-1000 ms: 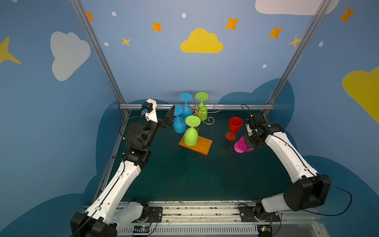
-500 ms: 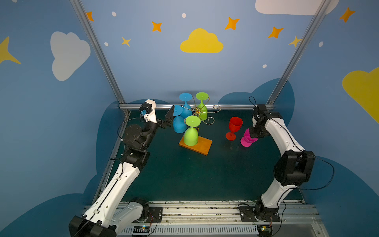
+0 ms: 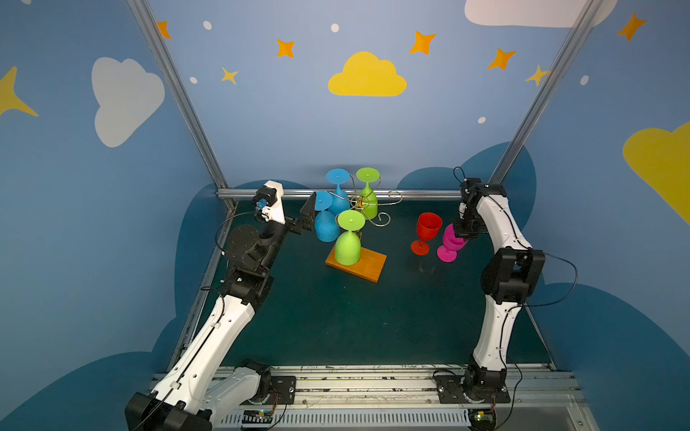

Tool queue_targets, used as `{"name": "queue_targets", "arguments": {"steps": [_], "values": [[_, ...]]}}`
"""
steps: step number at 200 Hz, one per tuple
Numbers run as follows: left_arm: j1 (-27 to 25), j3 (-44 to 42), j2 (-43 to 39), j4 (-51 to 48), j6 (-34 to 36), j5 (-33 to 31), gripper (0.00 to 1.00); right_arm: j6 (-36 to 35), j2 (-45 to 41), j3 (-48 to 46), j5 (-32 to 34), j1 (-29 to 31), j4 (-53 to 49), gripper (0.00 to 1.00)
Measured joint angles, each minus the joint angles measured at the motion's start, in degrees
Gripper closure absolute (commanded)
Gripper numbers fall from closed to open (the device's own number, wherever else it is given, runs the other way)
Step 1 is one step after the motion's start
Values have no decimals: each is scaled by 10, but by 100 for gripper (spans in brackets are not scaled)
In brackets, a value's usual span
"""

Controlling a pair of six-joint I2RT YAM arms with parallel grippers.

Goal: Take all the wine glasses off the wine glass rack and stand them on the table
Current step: 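Open the right gripper and lift it off the magenta glass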

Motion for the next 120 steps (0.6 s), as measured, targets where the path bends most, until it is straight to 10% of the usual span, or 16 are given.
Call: {"name": "queue_targets", "arguments": {"steps": [120], "values": [[0, 0, 0, -6, -11, -3, 0, -2, 54, 88, -39, -10, -32, 97]]}}
